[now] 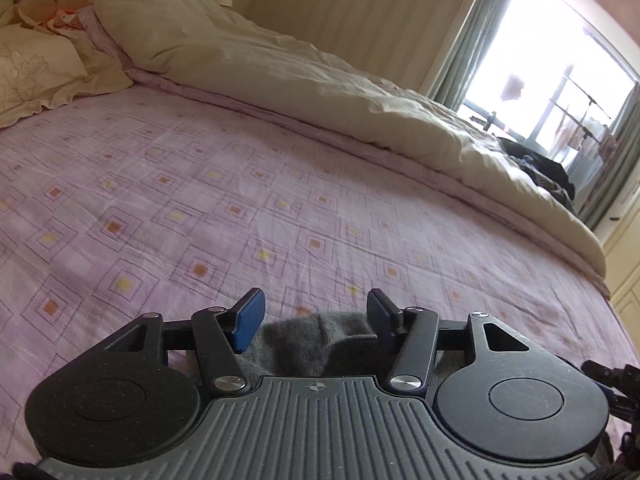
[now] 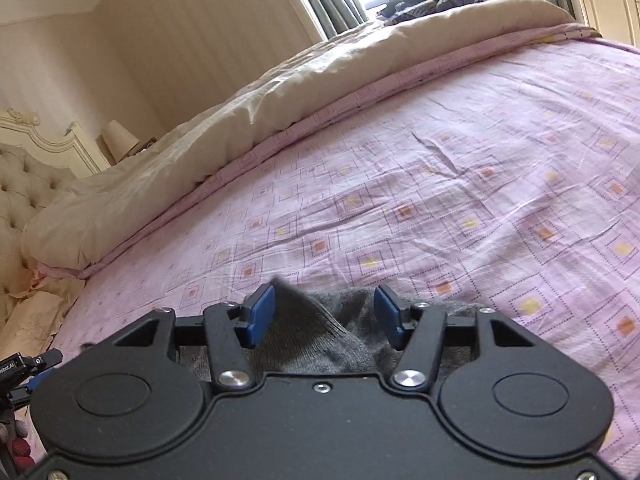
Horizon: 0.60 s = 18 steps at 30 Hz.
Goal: Fold small clothes
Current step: 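Lift the hem with both tools and fold it toward the collar, then lower the folded hem onto the sweater and open both tools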
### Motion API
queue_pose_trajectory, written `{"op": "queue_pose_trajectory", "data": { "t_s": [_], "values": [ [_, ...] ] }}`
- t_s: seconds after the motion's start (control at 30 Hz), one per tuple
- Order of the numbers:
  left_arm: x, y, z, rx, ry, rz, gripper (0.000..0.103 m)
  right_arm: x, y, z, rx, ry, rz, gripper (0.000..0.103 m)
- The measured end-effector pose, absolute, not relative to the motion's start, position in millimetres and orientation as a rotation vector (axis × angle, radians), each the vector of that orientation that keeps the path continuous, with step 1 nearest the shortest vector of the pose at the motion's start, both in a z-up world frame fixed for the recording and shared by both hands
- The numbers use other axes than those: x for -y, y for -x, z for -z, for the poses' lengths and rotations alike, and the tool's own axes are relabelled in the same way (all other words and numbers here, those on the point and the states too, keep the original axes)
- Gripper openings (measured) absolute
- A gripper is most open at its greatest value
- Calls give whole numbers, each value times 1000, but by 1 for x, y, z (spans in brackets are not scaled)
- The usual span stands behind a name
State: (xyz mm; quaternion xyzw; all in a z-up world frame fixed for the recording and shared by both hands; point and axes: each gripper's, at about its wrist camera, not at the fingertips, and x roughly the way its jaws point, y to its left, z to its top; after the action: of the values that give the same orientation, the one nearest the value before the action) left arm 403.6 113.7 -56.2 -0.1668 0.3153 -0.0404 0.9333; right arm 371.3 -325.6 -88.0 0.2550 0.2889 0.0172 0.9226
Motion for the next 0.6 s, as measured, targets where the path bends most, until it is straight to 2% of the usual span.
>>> {"op": "queue_pose_trajectory", "data": {
  "t_s": [0.1,0.27,0.6],
  "values": [
    [-109,-390,38,-614,270,97,65,316,-352,73,-565,-443,-62,62],
    [-80,-348,27,-609,104,194,67,271,-314,61,-552,-218,-158,62],
    [-17,-267,52,-540,-251,401,67,189,-270,79,-540,125,-356,61]
  ]
}}
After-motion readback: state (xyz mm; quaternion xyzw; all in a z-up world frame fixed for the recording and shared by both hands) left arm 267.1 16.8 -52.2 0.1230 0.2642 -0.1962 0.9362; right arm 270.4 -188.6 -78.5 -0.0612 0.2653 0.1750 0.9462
